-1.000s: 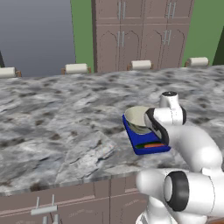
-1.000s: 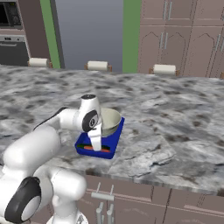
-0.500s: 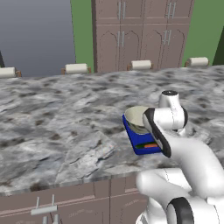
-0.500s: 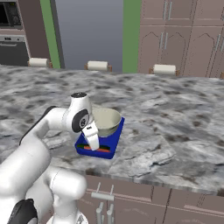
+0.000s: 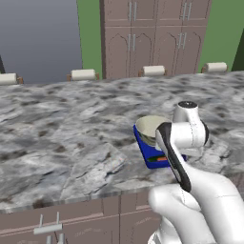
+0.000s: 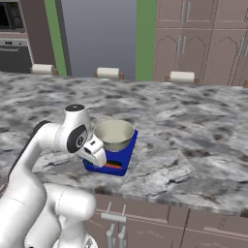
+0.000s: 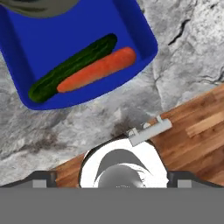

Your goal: Place the two vegetables and bowl onto the tray for setting up a vegetable dip station.

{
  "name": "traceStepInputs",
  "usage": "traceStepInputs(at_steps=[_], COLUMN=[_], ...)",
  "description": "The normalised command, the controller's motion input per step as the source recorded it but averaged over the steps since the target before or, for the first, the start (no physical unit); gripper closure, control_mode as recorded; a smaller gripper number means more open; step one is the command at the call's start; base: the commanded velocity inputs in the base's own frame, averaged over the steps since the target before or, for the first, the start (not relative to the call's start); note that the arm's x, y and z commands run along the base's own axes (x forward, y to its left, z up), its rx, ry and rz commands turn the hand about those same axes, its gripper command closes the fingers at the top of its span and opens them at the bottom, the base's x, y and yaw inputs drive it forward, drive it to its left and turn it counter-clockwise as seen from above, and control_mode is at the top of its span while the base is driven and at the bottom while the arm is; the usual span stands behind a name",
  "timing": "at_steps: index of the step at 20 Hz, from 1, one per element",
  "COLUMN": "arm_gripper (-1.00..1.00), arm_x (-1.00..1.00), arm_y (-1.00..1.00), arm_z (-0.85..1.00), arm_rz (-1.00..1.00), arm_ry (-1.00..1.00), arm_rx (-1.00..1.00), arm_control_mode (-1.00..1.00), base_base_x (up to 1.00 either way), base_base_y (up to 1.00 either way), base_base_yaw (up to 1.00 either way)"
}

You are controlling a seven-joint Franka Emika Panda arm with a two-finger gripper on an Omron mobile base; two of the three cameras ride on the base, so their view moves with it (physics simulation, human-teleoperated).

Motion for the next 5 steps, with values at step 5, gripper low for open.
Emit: traceStepInputs(at_steps=[5], arm_gripper=[-1.0], arm_x=[-0.41], arm_y=[0.22], arm_z=[0.11], arm_rz=[0.42], arm_ry=[-0.08], arm_rx=[0.0], arm_control_mode=[-1.0], base_base_x=[0.0], base_base_y=[0.0], base_base_yaw=[0.0])
